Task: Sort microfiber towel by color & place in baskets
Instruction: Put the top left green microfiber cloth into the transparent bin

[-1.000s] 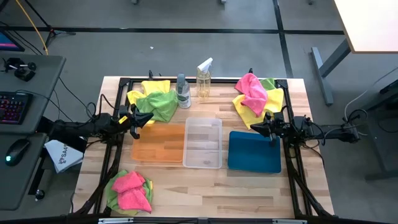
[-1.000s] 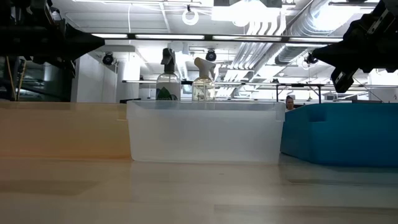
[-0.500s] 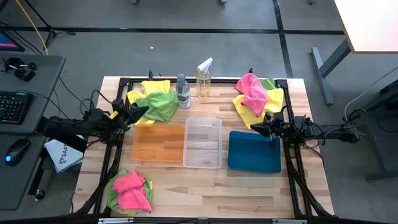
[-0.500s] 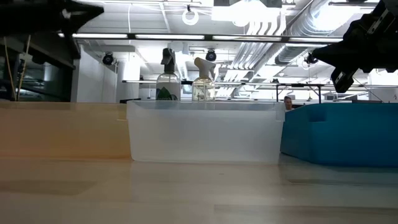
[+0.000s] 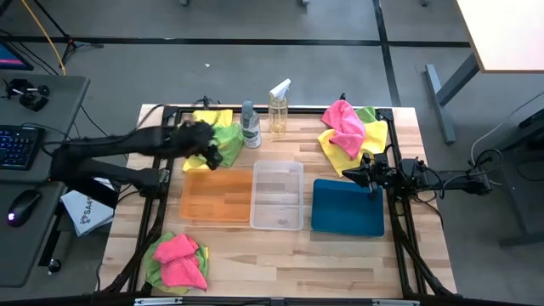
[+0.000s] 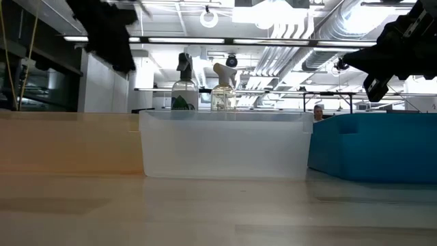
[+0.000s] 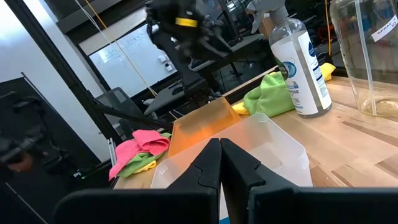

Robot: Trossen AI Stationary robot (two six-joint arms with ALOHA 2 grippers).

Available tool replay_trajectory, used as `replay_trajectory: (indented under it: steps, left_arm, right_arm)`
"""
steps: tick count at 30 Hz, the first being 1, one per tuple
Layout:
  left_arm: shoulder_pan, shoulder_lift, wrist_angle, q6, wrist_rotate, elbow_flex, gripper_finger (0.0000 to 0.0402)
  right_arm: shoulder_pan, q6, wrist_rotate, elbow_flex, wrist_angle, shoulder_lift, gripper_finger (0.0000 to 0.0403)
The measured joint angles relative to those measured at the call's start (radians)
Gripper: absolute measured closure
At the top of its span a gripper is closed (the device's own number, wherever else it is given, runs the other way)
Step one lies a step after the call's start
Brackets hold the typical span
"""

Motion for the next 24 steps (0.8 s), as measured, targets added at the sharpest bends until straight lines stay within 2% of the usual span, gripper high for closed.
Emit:
replay_trajectory:
  steps: [2, 4, 7, 13, 19, 24]
  left_arm:
    - [0.079, 0.092, -0.004, 0.063, 0.135, -0.009, 0.0212]
    - [0.14, 0.178, -0.008, 0.141, 0.196, -0.016, 0.0207]
    - [0.208, 0.271, 0.019, 0.255, 0.189, -0.016, 0.0205]
    - [0.325, 0.371, 0.103, 0.406, 0.202, -0.015, 0.0205]
    - [0.38, 0.448, 0.114, 0.492, 0.29, -0.015, 0.0206]
    - [0.393, 0.513, 0.134, 0.538, 0.295, -0.015, 0.0212]
  right_arm:
    - [0.0, 0.0, 0.0, 0.0, 0.0, 0.0, 0.0402]
    - [0.0, 0.0, 0.0, 0.0, 0.0, 0.0, 0.0402]
    - [0.0, 0.0, 0.0, 0.0, 0.0, 0.0, 0.0402]
    - [0.0, 0.0, 0.0, 0.0, 0.0, 0.0, 0.0402]
    - [0.0, 0.0, 0.0, 0.0, 0.0, 0.0, 0.0402]
    - [0.0, 0.0, 0.0, 0.0, 0.0, 0.0, 0.0402]
